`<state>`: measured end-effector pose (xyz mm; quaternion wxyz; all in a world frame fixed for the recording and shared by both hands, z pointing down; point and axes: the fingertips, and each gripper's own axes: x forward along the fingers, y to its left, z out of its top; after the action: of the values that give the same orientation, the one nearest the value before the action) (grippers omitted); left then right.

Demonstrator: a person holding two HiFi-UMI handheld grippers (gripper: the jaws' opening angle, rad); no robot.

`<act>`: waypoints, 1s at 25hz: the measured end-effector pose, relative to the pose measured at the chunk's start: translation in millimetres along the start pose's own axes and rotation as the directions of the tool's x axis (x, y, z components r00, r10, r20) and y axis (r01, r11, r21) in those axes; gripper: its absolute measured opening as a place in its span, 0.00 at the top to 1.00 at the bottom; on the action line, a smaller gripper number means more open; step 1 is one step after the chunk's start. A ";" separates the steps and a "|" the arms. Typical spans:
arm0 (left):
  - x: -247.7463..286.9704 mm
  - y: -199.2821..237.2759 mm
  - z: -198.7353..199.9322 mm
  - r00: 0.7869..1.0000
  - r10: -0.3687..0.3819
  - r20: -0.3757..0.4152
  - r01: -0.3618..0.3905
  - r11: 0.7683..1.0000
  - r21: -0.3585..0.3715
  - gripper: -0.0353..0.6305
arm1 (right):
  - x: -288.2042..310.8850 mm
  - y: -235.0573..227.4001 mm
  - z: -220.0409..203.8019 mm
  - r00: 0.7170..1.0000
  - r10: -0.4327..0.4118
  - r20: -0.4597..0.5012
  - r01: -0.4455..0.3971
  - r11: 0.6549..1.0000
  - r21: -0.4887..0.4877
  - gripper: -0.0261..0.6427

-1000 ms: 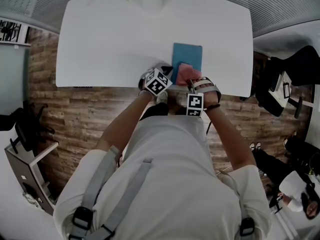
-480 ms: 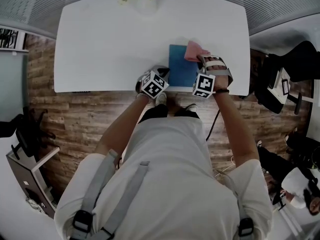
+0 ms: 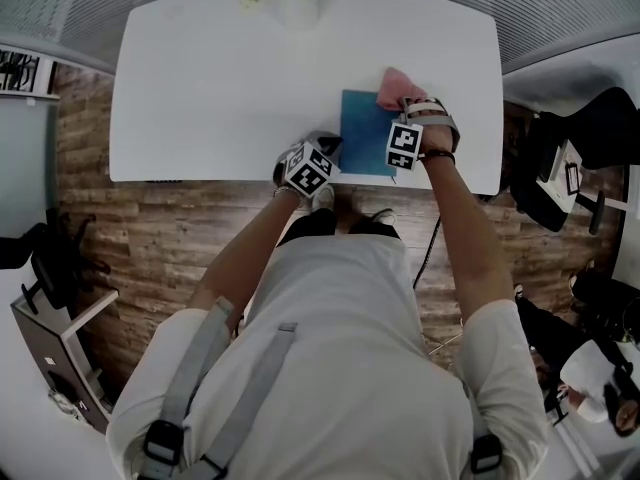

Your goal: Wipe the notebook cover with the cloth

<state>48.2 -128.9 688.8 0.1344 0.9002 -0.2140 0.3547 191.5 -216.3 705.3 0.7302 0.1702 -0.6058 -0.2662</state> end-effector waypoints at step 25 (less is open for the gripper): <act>0.3 1.1 -1.8 1.000 0.013 -0.001 -0.013 1.000 0.007 0.95 | -30.2 60.5 3.7 0.997 0.064 0.042 -0.061 0.995 -0.079 0.93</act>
<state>46.8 -129.3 690.4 0.1292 0.8991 -0.2183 0.3567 195.2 -149.7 716.7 0.7306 0.1166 -0.6161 -0.2704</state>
